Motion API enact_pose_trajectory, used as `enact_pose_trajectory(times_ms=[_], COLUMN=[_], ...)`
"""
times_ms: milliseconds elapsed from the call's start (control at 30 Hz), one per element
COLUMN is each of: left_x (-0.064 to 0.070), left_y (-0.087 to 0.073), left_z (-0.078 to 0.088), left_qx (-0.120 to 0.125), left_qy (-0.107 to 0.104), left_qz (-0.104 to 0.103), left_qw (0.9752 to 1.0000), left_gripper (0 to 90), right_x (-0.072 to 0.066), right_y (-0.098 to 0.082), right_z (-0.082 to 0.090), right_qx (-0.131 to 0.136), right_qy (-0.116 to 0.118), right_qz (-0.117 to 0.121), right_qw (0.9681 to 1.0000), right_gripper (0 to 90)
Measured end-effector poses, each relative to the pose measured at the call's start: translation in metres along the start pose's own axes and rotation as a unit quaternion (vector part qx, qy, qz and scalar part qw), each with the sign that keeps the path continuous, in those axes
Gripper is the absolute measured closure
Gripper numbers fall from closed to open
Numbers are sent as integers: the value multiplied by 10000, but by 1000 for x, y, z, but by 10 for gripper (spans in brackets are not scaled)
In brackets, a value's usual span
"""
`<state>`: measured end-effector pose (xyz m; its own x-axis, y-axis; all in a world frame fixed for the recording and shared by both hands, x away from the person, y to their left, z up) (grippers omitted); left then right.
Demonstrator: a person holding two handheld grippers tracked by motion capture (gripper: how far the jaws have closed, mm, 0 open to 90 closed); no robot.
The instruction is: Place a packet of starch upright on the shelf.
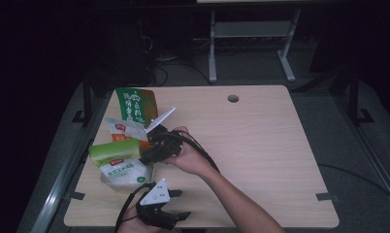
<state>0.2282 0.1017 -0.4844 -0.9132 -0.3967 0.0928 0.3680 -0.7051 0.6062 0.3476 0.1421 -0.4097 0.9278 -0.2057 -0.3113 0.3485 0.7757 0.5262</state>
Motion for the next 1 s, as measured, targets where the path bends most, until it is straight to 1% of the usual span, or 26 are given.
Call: enact_pose_trajectory(times_ms=[133, 167, 200, 233, 267, 300, 367, 500, 533, 667, 733, 867, 900, 1000], left_x=[-2, -3, -3, -4, -4, -5, -6, -8, -9, -13, -15, -17, -18, -20], left_y=[1, 2, 2, 3, 4, 4, 6, 10, 11, 14, 16, 19, 20, 22], left_z=[0, 0, 0, 1, 1, 1, 1, -1, -2, -3, -3, -4, -4, -5], left_qx=[-17, -25, -33, -32, -12, -22, -26, -34, -32, -18, -6, -18, -21, -38], left_qy=[-3, -5, 2, -3, -10, -13, 9, -22, -28, -23, -30, -55, -47, -3], left_qz=[0, -1, -2, 6, 11, 13, -16, -16, -6, 19, 10, 41, 35, 33], left_qw=[10000, 10000, 10000, 10000, 10000, 10000, 10000, 10000, 10000, 10000, 10000, 10000, 10000, 10000], left_gripper=[303, 303, 303, 302, 300, 300, 298, 295, 294, 290, 286, 286, 286, 286], right_x=[5, 6, 8, 9, 11, 12, 15, 22, 23, 32, 32, 40, 41, 48], right_y=[-6, -7, -9, -10, -12, -14, -17, -22, -24, -31, -33, -40, -43, -51], right_z=[10, 13, 16, 18, 20, 22, 27, 36, 38, 45, 49, 58, 60, 65], right_qx=[105, 144, 157, 171, 171, 184, 214, 272, 276, 247, 302, 343, 316, 321], right_qy=[-63, -75, -98, -73, -128, -123, -155, -231, -235, -372, -314, -402, -402, -481], right_qz=[-18, -91, -83, -133, -131, -189, -213, -252, -300, -313, -437, -489, -557, -633], right_qw=[9999, 9998, 9998, 9997, 9997, 9996, 9994, 9990, 9989, 9985, 9981, 9974, 9971, 9963], right_gripper=[642, 637, 632, 626, 620, 614, 602, 568, 559, 520, 503, 475, 464, 446])
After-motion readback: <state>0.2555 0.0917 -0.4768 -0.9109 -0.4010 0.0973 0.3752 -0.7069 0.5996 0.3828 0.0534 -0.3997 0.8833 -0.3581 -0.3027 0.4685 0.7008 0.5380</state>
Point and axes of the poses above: each handheld gripper's, and its own axes: z roughly backward along the jaws, y roughly out of its top, x roughly to its right, the point moved 9 cm from there along -z, roughly forward along the jaws, and after that the axes turned 15 degrees about -x, right-handed, at the moved point
